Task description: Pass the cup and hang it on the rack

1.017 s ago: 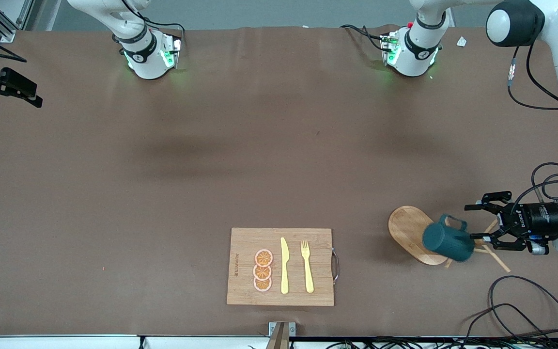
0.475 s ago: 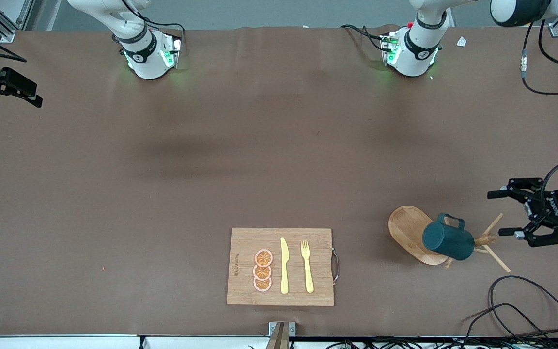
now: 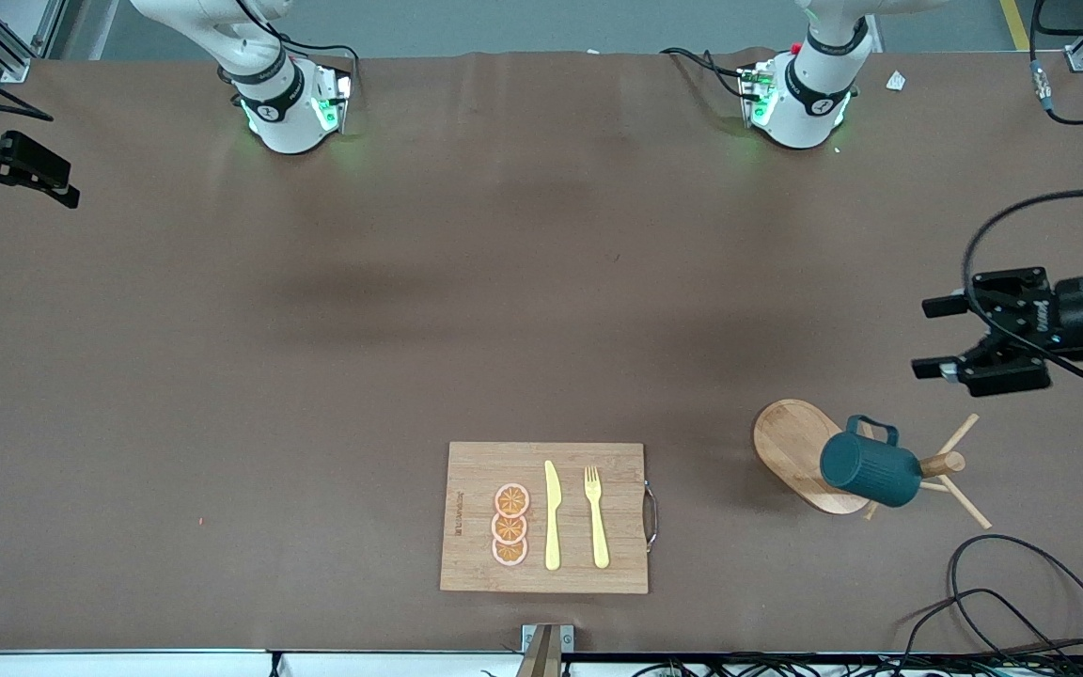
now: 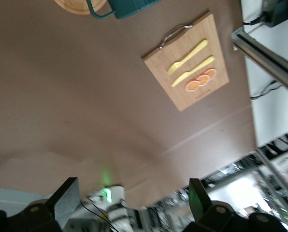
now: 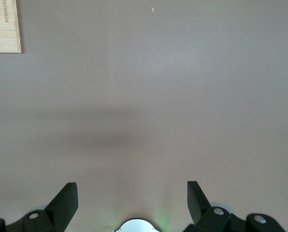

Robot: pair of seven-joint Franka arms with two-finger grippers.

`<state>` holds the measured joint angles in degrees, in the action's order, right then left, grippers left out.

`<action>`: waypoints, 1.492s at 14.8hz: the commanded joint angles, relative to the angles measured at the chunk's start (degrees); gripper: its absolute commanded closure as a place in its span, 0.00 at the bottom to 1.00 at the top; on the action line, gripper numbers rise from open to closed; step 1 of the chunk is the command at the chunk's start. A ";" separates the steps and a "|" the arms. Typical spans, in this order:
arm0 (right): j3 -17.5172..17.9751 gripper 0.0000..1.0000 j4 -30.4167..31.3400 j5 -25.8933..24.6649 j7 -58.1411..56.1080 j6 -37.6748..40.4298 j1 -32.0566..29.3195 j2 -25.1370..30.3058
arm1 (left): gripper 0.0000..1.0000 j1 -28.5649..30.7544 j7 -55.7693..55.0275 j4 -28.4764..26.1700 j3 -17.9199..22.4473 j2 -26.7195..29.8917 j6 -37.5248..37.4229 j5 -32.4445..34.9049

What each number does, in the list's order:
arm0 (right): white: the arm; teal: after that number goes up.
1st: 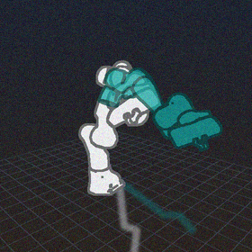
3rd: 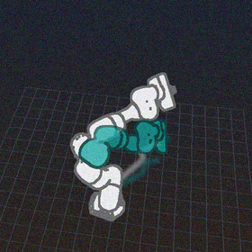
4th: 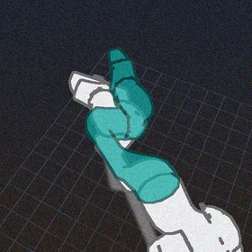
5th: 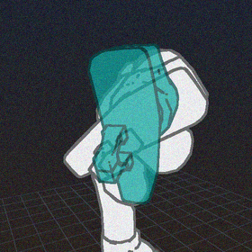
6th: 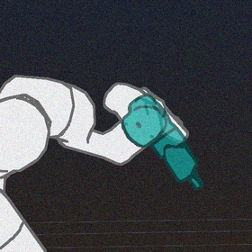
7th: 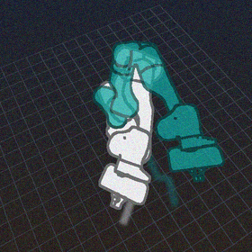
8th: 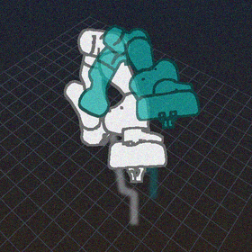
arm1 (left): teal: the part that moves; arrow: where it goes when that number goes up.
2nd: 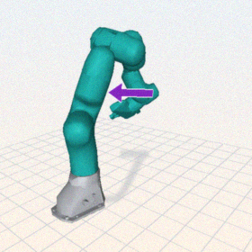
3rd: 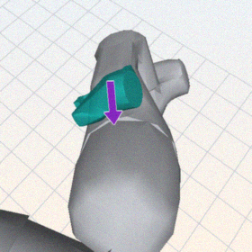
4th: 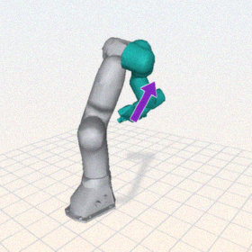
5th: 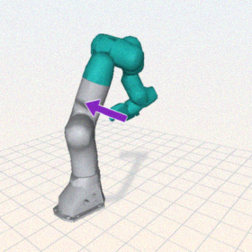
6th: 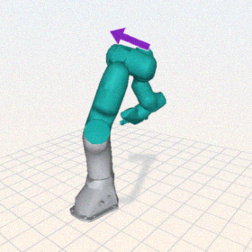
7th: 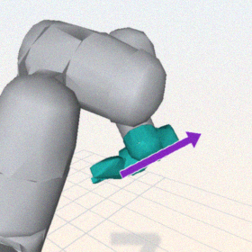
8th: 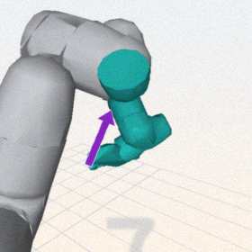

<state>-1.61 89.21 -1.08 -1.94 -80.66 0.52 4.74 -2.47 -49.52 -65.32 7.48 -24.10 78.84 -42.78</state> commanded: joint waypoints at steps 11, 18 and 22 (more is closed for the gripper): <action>-0.06 0.00 1.32 1.96 -0.17 -0.20 -0.52 1.67 | 0.00 -5.62 37.44 -7.53 -3.00 12.57 0.35 41.17; -0.06 0.00 1.32 2.13 0.01 -0.20 -0.52 1.59 | 0.00 1.23 39.85 -19.99 -11.61 21.18 6.66 45.41; -0.24 0.00 1.32 2.31 0.09 -0.29 -0.61 1.58 | 0.00 1.41 39.85 -31.26 -11.96 28.22 15.02 45.15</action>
<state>-1.90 89.20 0.06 -1.92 -80.68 0.52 4.75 -1.73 -10.50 -88.68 -3.53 -1.64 89.79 1.39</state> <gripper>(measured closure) 0.000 0.000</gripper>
